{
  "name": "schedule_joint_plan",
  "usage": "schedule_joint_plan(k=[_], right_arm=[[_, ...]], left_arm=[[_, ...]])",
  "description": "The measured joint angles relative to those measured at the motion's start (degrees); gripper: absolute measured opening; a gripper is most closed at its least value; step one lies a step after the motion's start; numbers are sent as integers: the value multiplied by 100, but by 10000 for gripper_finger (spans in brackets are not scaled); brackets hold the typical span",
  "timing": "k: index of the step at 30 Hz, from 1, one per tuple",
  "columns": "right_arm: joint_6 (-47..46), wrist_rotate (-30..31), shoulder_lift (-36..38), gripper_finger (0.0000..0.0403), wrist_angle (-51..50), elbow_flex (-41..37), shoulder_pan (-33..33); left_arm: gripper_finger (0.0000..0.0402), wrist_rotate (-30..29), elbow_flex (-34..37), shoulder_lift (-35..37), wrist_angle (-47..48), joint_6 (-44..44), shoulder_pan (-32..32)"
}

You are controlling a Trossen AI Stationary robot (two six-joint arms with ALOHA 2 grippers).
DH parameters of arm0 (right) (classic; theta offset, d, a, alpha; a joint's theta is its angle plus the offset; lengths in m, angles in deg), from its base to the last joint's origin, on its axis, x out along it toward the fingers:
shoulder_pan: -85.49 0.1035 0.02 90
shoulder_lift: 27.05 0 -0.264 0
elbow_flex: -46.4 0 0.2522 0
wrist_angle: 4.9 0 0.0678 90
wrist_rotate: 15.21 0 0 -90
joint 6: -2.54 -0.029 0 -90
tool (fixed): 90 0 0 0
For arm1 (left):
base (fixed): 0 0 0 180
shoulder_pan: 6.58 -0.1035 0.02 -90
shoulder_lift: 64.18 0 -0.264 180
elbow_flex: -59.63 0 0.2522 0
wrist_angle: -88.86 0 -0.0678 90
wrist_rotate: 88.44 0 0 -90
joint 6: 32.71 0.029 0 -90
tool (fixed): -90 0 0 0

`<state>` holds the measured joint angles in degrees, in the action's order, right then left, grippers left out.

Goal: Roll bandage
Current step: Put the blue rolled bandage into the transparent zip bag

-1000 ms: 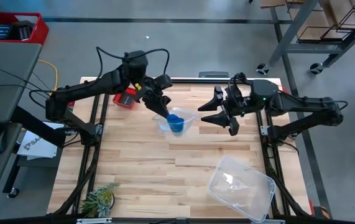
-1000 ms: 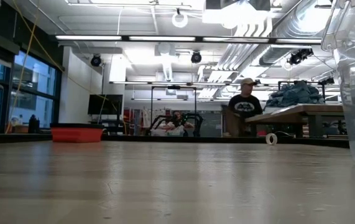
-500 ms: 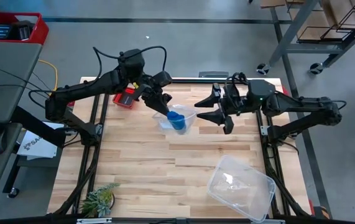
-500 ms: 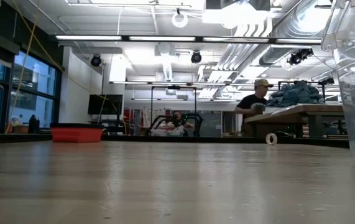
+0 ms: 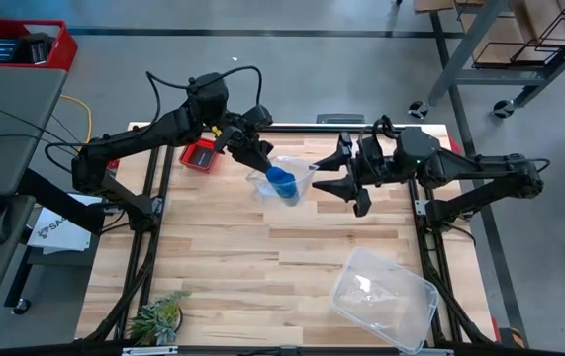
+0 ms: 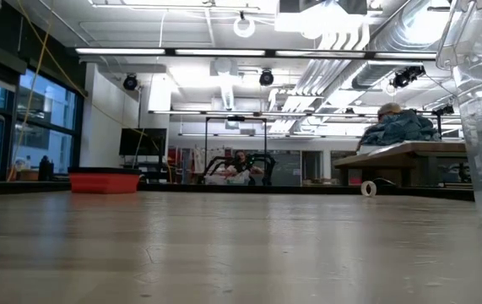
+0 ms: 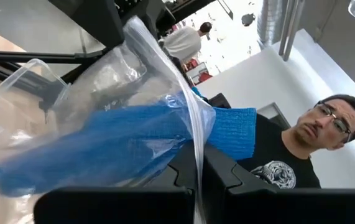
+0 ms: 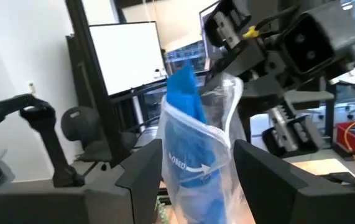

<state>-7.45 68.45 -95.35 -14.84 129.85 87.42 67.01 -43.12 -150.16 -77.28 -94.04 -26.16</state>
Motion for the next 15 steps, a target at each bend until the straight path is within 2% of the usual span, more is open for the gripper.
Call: schedule_joint_plan(k=[5, 15], right_arm=[[100, 45, -1, 193, 71, 0, -1], [345, 618, -1, 192, 64, 0, -7]], left_arm=[[0, -70, 0, 0, 2, 42, 23], [0, -138, 0, -2, 4, 47, 24]])
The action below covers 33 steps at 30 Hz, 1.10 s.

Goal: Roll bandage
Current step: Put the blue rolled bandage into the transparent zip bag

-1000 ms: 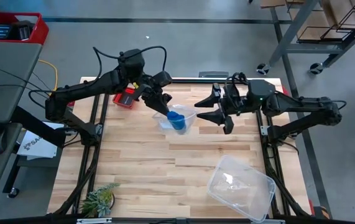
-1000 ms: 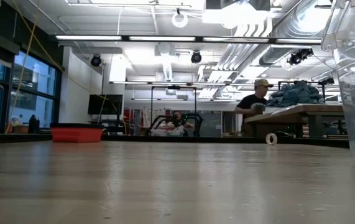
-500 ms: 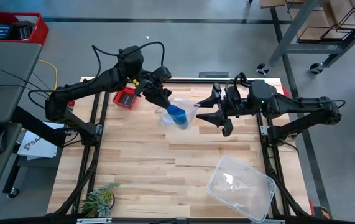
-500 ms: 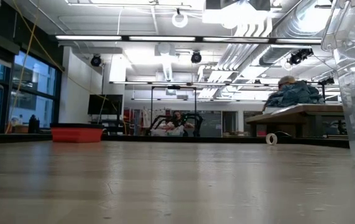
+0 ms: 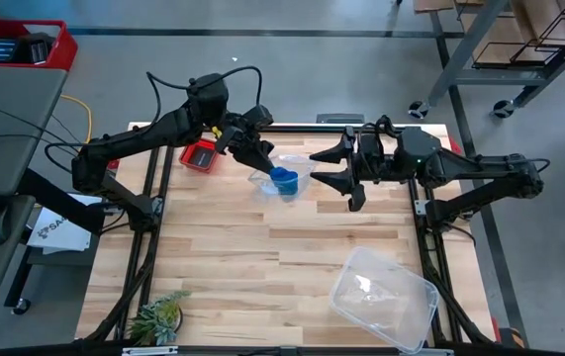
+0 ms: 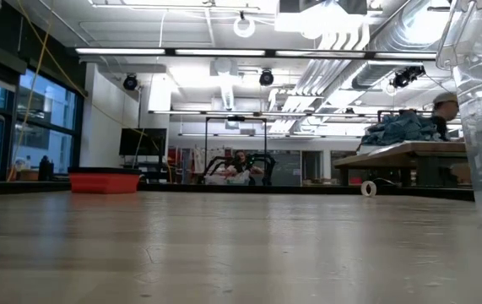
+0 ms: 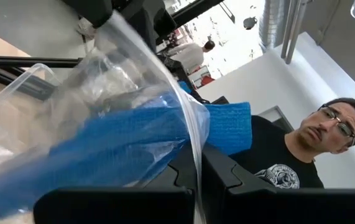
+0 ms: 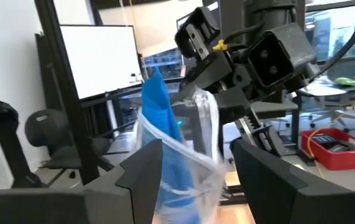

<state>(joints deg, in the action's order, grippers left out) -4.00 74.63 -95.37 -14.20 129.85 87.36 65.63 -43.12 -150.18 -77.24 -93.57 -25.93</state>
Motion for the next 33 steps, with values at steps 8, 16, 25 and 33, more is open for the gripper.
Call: schedule_joint_plan(k=[8, 16, 25, 33], right_arm=[[58, -145, 0, 192, -34, 0, 2], [312, -155, -12, 128, 46, 0, 2], [61, -158, -135, 9, 201, 0, 2], [-157, 186, 166, 1, -589, 0, 2]], left_arm=[[0, -13, 0, -2, -2, 0, -1], [0, -20, 0, -4, 0, 0, -3], [0, -259, 0, -9, 169, 68, -26], [28, -656, 2, -11, 797, 461, -535]])
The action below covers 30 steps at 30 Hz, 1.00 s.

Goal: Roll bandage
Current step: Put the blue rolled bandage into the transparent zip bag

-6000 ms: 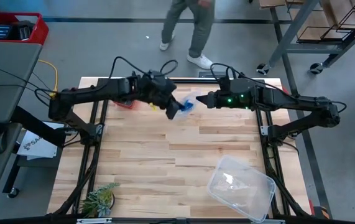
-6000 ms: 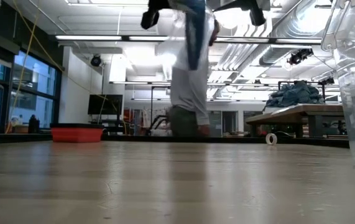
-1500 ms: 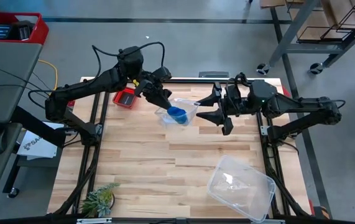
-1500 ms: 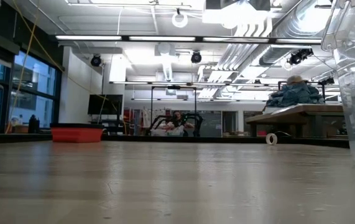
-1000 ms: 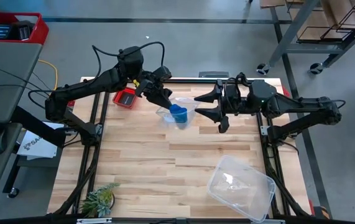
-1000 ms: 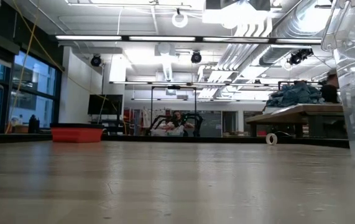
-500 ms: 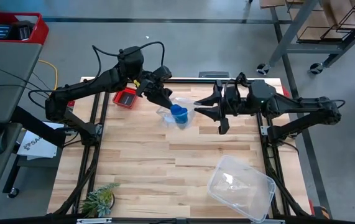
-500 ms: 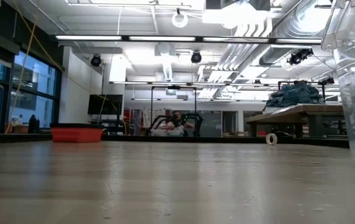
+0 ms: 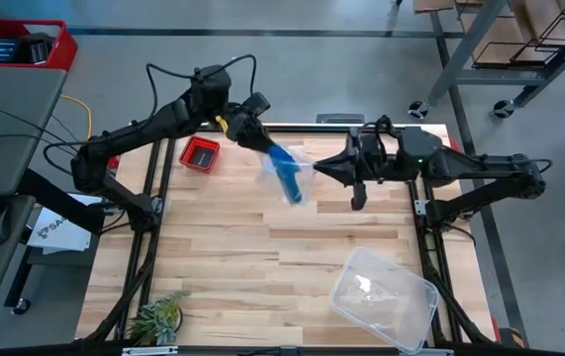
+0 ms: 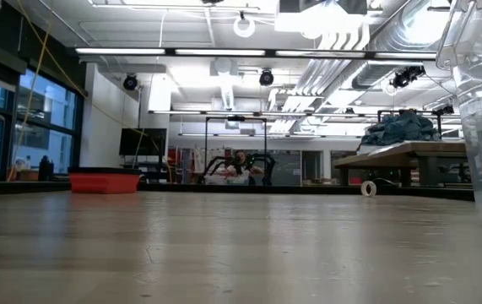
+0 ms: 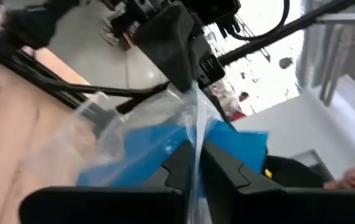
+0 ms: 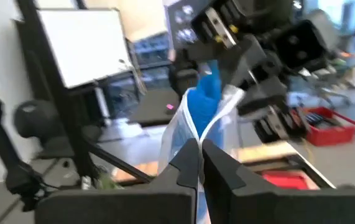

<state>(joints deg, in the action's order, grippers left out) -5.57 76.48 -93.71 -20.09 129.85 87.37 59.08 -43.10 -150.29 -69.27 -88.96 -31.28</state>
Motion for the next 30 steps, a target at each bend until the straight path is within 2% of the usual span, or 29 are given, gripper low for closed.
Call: schedule_joint_plan(k=[5, 10, 17, 21, 24, 28, 30], right_arm=[[1, 575, 355, 1, -697, 0, 1], [-99, 737, 579, 1, -892, 0, -2], [-248, 730, 558, 0, -910, 0, 1], [-411, 652, 480, 0, -904, 0, 1], [-495, 519, 428, 0, -945, 0, 1], [-509, 85, 429, 0, -1006, 0, -1], [-580, -322, 440, 0, -1059, 0, -2]], left_arm=[[69, -3, 0, 29, 567, 484, -291], [111, -397, 0, 168, 2001, 1758, -497], [150, -1747, 33, 529, 4092, 3422, -470], [166, -2059, 355, 745, 4054, 3498, -100], [174, -2111, 710, 937, 3565, 3252, 285], [177, -2441, 1297, 1279, 2999, 2846, 826], [178, -2621, 1624, 1514, 2572, 2537, 1034]])
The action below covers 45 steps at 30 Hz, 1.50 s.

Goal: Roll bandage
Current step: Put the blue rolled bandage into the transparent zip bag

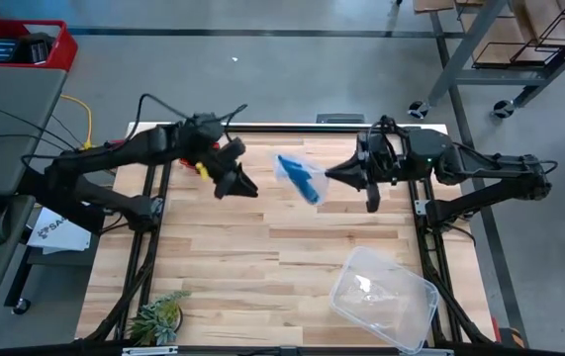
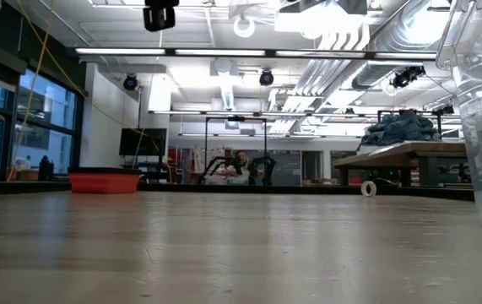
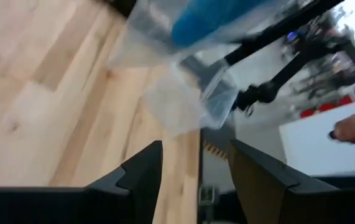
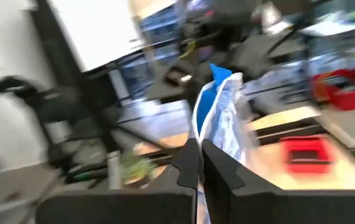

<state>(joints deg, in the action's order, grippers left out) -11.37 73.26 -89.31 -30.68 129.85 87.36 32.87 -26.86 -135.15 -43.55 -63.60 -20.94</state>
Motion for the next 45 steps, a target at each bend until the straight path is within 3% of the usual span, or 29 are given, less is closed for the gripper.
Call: schedule_joint_plan(k=[6, 11, 18, 22, 25, 31, 45], right_arm=[[-472, -1069, -42, 0, -106, 0, 2], [-745, -1252, -239, 0, 75, 0, 2], [-921, -1489, -428, 0, 623, 0, 2], [-967, -1518, -393, 0, 764, 0, 2], [-967, -1516, -385, 0, 920, 0, 0], [-1061, -1393, -517, 0, 1094, 0, -41], [-1115, -1465, -687, 0, 1309, 0, -46]], left_arm=[[178, -529, 785, 561, -2066, -571, 213], [177, -636, 809, 567, -2685, -9, 369], [177, -163, 809, 663, -2482, 438, 536], [177, 8, 809, 1075, -2102, 358, 406], [177, -324, 800, 1359, -2070, 551, 410], [179, -1920, 809, 1361, -2059, 1596, 821], [182, -2003, 800, 1033, -2578, 1801, 1266]])
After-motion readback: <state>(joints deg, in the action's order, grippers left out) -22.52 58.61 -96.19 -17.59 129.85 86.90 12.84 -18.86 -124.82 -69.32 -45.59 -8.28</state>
